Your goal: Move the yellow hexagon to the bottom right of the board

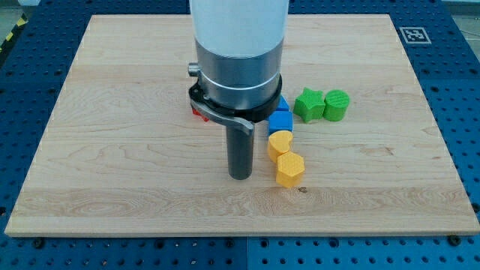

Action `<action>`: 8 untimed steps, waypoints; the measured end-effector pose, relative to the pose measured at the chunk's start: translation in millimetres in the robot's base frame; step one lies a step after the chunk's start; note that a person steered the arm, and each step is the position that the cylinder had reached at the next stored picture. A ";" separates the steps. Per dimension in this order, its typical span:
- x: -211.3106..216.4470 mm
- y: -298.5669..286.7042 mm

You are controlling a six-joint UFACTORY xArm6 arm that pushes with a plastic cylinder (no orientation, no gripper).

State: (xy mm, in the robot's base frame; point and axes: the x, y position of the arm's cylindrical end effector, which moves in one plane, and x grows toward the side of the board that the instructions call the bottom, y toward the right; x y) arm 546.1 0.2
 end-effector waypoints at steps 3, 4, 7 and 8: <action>4.4 44.8; 4.9 64.3; 4.9 119.1; 4.9 136.9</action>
State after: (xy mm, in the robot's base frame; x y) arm 551.0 137.1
